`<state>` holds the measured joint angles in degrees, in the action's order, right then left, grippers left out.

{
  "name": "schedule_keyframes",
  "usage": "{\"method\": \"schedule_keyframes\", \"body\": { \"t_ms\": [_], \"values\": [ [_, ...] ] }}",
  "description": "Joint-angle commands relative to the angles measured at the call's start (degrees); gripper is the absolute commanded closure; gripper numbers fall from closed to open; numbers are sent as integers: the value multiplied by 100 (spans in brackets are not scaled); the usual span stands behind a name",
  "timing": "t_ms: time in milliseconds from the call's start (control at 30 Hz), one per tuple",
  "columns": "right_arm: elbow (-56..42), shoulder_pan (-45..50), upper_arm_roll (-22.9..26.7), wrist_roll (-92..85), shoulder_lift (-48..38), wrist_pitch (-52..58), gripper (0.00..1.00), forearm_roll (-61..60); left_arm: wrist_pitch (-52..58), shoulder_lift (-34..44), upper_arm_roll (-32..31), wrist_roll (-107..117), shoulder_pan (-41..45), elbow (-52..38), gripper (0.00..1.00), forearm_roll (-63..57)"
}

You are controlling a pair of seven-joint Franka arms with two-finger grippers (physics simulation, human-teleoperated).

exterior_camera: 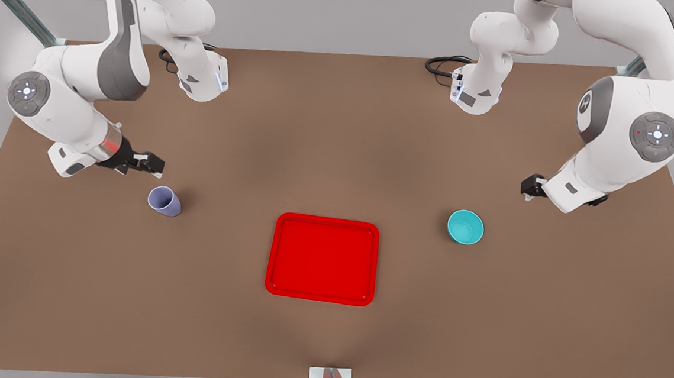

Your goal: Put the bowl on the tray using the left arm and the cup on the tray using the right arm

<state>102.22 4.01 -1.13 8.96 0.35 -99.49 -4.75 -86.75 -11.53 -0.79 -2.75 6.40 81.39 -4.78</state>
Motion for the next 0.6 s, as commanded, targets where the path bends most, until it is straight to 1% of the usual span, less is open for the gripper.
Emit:
{"method": "schedule_keyframes", "body": {
  "t_ms": [0,33,67,100,167,267,333,400,567],
  "values": [
    [0,-410,-1,0,0,0,0,0,0,-7,0,-15,10,0,0,-5],
    [0,-410,-1,0,0,0,0,0,0,-25,0,29,1,35,0,4],
    [0,-410,-1,0,8,0,0,0,-35,-86,-18,3,10,342,0,100],
    [0,-410,-1,0,0,9,0,0,-342,-350,-184,3,10,869,0,381],
    [0,-410,-1,0,0,9,0,0,-1810,-411,-202,-59,1,2126,0,707],
    [0,-410,-1,0,0,9,0,0,-3366,-657,-194,-1113,-60,3269,0,786],
    [0,-410,-1,0,0,9,0,0,-3454,-903,-194,-1342,-183,3322,0,786],
    [0,-410,-1,-9,0,9,0,0,-3551,-991,-194,-1333,-412,3269,0,804],
    [0,-410,-1,-9,0,0,0,0,-3823,-1439,-202,-1342,-412,3269,0,918]
  ]
}}
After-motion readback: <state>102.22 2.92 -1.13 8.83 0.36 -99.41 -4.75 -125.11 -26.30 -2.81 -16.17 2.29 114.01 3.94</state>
